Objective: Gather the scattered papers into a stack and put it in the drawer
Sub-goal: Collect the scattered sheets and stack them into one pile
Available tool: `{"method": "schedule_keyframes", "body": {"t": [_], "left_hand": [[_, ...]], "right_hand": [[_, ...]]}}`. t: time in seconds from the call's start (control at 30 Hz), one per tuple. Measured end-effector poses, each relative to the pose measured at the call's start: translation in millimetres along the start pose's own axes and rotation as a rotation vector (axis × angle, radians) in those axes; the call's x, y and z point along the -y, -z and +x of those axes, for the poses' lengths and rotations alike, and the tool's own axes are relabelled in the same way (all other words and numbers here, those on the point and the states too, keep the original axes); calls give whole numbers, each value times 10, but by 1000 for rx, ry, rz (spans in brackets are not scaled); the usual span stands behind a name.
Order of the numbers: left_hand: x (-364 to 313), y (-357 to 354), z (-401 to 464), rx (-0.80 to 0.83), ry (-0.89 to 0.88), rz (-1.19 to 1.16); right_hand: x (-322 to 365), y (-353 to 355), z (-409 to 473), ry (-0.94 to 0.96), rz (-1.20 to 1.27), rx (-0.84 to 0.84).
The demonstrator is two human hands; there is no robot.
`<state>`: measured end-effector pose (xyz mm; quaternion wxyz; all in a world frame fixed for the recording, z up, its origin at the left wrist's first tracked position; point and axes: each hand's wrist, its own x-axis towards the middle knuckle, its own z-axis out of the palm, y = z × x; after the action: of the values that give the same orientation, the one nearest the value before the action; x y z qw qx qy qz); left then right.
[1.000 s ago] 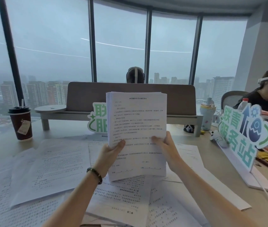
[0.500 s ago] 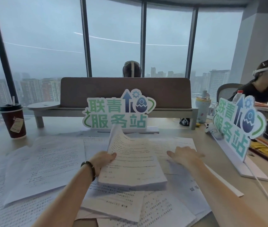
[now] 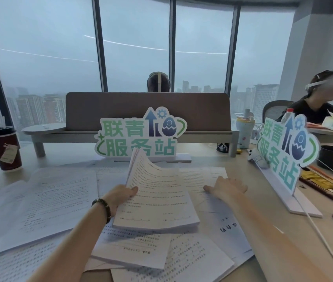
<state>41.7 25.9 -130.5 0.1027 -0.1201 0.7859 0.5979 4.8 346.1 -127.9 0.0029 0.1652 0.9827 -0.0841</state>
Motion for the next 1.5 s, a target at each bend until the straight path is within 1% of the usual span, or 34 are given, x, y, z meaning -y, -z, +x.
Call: {"method": "schedule_keyframes", "body": {"t": [0.1, 0.27, 0.37, 0.5, 0.63, 0.8, 0.93, 1.07, 1.13, 1.27, 1.37, 1.5], "left_hand": [[19, 1, 28, 0, 3, 3], [31, 8, 45, 4, -4, 9], [37, 0, 55, 2, -11, 3], [50, 12, 69, 16, -11, -26], [45, 42, 88, 50, -1, -115], [13, 86, 95, 89, 2, -229], [13, 94, 92, 100, -2, -253], [15, 101, 89, 109, 1, -256], [21, 112, 99, 113, 2, -255], [9, 112, 87, 131, 0, -276], [5, 124, 86, 132, 2, -302], [7, 123, 101, 136, 3, -299]], "right_hand": [[6, 5, 2, 20, 27, -4], [-70, 78, 78, 39, 298, 18], [-153, 132, 122, 39, 370, 65], [-182, 166, 74, 39, 496, 52], [-193, 181, 83, 39, 586, 51], [-239, 145, 161, -8, 697, 57], [-287, 152, 290, -1, 698, 62], [-345, 155, 298, 114, 585, 156], [-358, 171, 287, 154, 551, 177], [-383, 216, 337, 157, 482, 205], [-406, 216, 352, 121, 531, 260], [-409, 212, 365, 127, 542, 292]]}}
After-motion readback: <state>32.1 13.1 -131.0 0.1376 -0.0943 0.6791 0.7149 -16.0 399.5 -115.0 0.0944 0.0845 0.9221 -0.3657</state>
